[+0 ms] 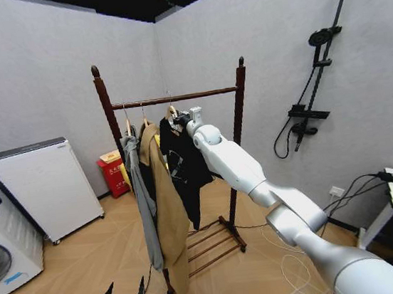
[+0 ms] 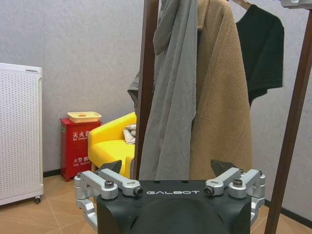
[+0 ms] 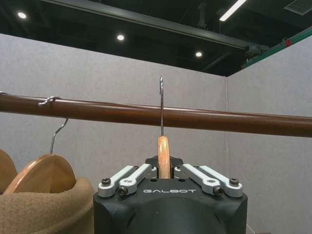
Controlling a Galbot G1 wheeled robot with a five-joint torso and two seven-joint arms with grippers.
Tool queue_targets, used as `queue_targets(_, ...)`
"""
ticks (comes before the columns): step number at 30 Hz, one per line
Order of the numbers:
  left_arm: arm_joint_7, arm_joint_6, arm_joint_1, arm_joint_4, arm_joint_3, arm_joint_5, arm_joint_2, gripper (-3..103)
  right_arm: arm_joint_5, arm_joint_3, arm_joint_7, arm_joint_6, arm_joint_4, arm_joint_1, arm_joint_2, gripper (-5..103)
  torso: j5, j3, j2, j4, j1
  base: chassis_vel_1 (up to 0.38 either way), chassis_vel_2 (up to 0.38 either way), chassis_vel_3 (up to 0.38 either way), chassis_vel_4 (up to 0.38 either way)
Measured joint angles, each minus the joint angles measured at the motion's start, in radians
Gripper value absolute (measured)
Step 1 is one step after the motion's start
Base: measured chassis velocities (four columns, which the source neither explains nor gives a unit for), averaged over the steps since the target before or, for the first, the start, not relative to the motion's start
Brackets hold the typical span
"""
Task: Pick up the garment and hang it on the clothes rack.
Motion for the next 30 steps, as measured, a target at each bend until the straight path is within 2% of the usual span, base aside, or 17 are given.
queue_targets(2, 0.000, 0.000, 0.000, 0.000, 0.000, 0.000, 0.000, 100, 0.002, 0.000, -0.001, 0.000, -0.011, 0.006, 0.006, 10, 0.0000, 0.000, 0.000, 0.0003, 0.000, -0.067, 0.045, 0.056, -0.034)
queue_targets(5, 0.000, 0.000, 0.000, 0.000, 0.000, 0.000, 0.000, 100, 0.009, 0.000, 0.001, -0.006, -0.036, 0.017, 0.019, 10, 0.0000, 0.000, 0.000, -0.0007, -0.001, -0.045, 0.020, 0.010, -0.023)
queue_targets(9, 0.000, 0.000, 0.000, 0.000, 0.000, 0.000, 0.000, 100, 0.021, -0.001, 0.004, -0.036, -0.030, 0.012, 0.020, 10, 0.0000, 0.000, 0.000, 0.0002, -0.001, 0.000, 0.000, 0.000, 0.000)
queue_targets(11, 0.000, 0.000, 0.000, 0.000, 0.000, 0.000, 0.000, 100, 0.037, -0.002, 0.010, -0.070, 0.006, -0.017, 0.009, 10, -0.0001, -0.001, 0.001, 0.0006, -0.002, 0.029, -0.013, -0.013, 0.012)
queue_targets(20, 0.000, 0.000, 0.000, 0.000, 0.000, 0.000, 0.000, 100, 0.077, -0.006, 0.029, -0.105, 0.106, -0.073, -0.036, 8, 0.0001, -0.001, 0.001, 0.0000, -0.001, 0.000, 0.000, 0.000, 0.000)
queue_targets(21, 0.000, 0.000, 0.000, 0.000, 0.000, 0.000, 0.000, 100, 0.085, -0.008, 0.030, -0.115, 0.125, -0.082, -0.046, 14, -0.0003, -0.001, 0.001, -0.0001, -0.001, 0.000, 0.000, 0.000, 0.000)
queue_targets(22, 0.000, 0.000, 0.000, 0.000, 0.000, 0.000, 0.000, 100, 0.085, -0.008, 0.030, -0.115, 0.125, -0.082, -0.046, 14, -0.0003, -0.001, 0.001, -0.0001, -0.001, 0.000, 0.000, 0.000, 0.000)
queue_targets(23, 0.000, 0.000, 0.000, 0.000, -0.001, 0.000, 0.000, 100, 0.093, -0.007, 0.032, -0.123, 0.167, -0.104, -0.067, 19, 0.0006, 0.000, 0.000, 0.0001, -0.001, 0.000, 0.000, 0.000, 0.000)
queue_targets(24, 0.000, 0.000, 0.000, 0.000, 0.000, 0.000, 0.000, 100, 0.103, 0.034, 0.044, -0.144, 0.411, -0.229, -0.163, 35, -0.0002, 0.000, 0.000, 0.0005, -0.001, 0.000, 0.000, 0.000, 0.000)
queue_targets(25, 0.000, 0.000, 0.000, 0.000, 0.000, 0.000, 0.000, 100, 0.103, 0.034, 0.044, -0.144, 0.411, -0.229, -0.163, 35, -0.0002, 0.000, 0.000, 0.0005, -0.001, 0.000, 0.000, 0.000, 0.000)
queue_targets(27, 0.000, 0.000, 0.000, 0.000, 0.000, 0.000, 0.000, 100, 0.093, 0.100, 0.093, -0.171, 0.593, -0.360, -0.269, 46, 0.0007, 0.000, 0.000, 0.0006, -0.001, 0.000, 0.000, 0.000, 0.000)
queue_targets(28, 0.000, 0.000, 0.000, 0.000, 0.000, 0.000, 0.000, 100, 0.093, 0.100, 0.093, -0.171, 0.593, -0.360, -0.269, 46, 0.0007, 0.000, 0.000, 0.0006, -0.001, 0.000, 0.000, 0.000, 0.000)
queue_targets(30, 0.000, 0.000, 0.000, 0.000, 0.000, 0.000, 0.000, 100, 0.102, 0.207, 0.139, -0.206, 0.803, -0.522, -0.414, 57, 0.0000, 0.000, 0.000, -0.0006, -0.001, 0.000, 0.000, 0.000, 0.000)
